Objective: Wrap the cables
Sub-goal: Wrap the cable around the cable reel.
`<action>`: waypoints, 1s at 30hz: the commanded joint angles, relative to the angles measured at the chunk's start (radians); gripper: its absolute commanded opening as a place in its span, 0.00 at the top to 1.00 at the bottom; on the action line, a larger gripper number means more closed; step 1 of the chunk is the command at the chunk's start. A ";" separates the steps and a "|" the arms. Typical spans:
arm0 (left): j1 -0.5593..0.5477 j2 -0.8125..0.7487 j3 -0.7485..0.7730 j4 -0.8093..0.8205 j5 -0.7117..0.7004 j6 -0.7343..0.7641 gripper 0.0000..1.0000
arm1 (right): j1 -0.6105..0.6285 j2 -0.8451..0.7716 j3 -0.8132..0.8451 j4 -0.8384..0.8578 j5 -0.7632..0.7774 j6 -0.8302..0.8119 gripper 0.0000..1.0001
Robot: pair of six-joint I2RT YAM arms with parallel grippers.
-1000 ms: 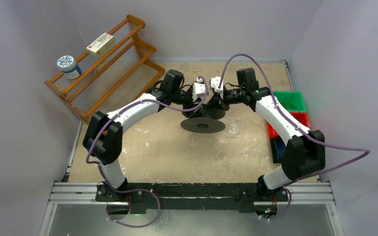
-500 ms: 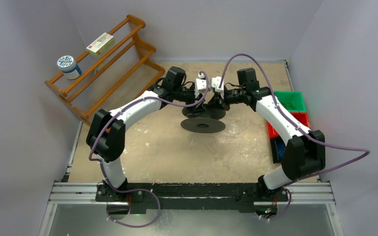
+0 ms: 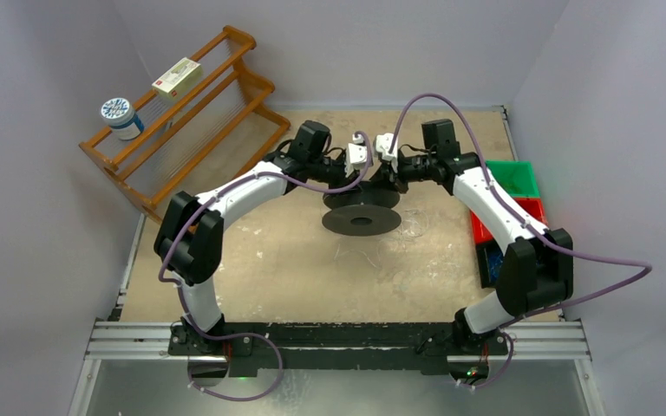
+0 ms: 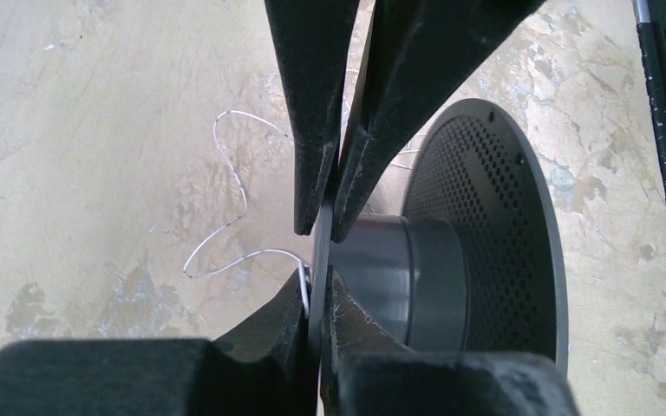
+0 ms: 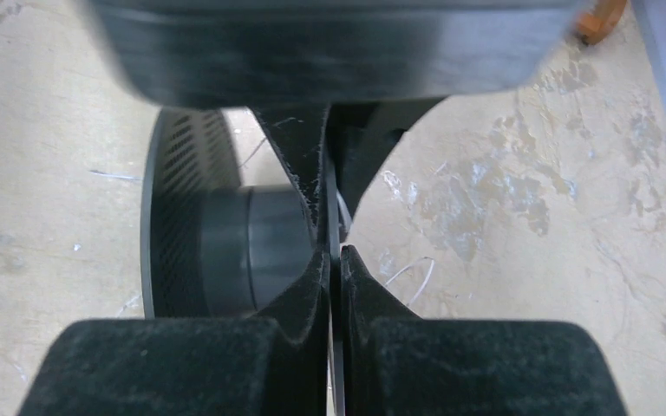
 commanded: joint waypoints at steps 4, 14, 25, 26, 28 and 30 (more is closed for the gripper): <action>0.000 -0.024 -0.010 -0.001 -0.023 0.016 1.00 | -0.016 -0.006 0.024 0.011 -0.072 -0.007 1.00; 0.011 -0.084 0.031 -0.037 -0.394 -0.189 1.00 | -0.044 -0.008 0.086 0.097 0.037 0.138 0.57; 0.047 -0.235 0.014 -0.041 -0.887 -0.369 1.00 | -0.042 -0.215 -0.038 0.369 0.221 0.217 0.38; 0.055 -0.245 0.010 -0.034 -0.918 -0.394 1.00 | -0.036 -0.219 -0.041 0.350 0.171 0.202 0.37; 0.078 -0.273 -0.010 0.001 -0.928 -0.422 1.00 | -0.010 -0.210 -0.044 0.316 0.100 0.181 0.37; 0.091 -0.296 -0.017 0.016 -0.940 -0.424 1.00 | 0.046 -0.181 -0.054 0.311 0.092 0.173 0.37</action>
